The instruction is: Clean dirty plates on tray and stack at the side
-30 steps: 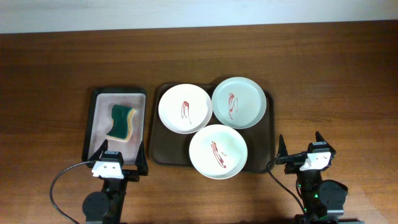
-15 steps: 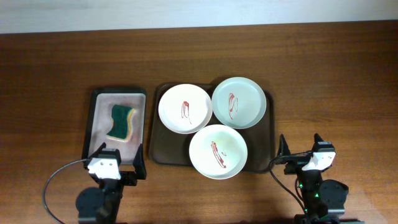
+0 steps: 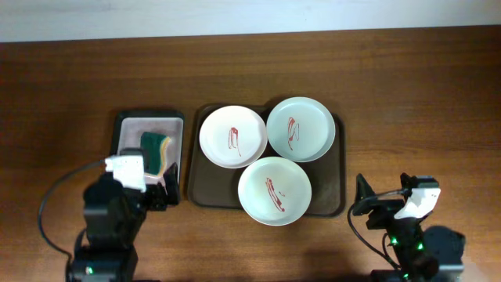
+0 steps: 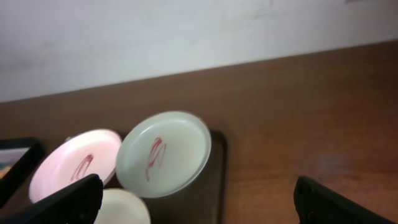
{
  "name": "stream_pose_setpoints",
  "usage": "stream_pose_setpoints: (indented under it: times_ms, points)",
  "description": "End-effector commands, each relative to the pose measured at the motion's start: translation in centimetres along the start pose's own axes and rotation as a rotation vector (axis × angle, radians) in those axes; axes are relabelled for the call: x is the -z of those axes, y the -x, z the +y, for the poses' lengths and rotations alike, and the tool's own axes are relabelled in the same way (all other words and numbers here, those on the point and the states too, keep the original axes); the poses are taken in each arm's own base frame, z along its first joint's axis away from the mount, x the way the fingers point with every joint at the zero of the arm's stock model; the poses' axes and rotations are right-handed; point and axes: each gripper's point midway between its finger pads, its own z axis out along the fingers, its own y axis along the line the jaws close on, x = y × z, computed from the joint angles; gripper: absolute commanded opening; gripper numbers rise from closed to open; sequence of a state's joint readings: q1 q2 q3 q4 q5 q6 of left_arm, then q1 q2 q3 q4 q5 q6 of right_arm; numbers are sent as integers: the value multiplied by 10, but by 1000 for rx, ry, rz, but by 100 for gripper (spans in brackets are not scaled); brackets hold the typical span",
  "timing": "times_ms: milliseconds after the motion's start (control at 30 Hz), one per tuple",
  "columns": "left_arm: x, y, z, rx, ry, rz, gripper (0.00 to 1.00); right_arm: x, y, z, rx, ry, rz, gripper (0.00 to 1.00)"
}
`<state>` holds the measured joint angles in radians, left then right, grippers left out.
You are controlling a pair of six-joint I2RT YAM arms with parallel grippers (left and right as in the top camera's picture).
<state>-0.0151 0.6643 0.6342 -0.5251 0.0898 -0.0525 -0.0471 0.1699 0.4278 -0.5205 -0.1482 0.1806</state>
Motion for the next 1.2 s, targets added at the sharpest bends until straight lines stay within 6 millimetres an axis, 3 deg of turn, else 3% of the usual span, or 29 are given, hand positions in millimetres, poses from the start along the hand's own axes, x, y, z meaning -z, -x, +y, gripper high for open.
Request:
stream_pose_setpoints:
  times_ms: [0,167,400,533,600,700,833,1167]
  points:
    - [1,24,-2,12,-1,37,99,-3,17,9,-16,30,61,99]
    - [7,31,-4,24,5,173,99,-10,31,20,-48,54,223,99]
    - [8,12,0,33,30,307,99,-8,46,23,-89,14,421,99]
    - [4,11,1,34,30,321,99,-16,38,33,-117,81,480,99]
    - [2,15,1,33,30,301,99,-19,34,45,-140,154,507,99]
    - [-6,27,5,27,52,259,99,-25,26,45,-157,161,554,99]
    - [-30,30,13,23,86,266,100,-31,12,42,-179,145,629,99]
    - [-111,10,42,68,147,492,94,-39,-6,37,-184,130,719,99]
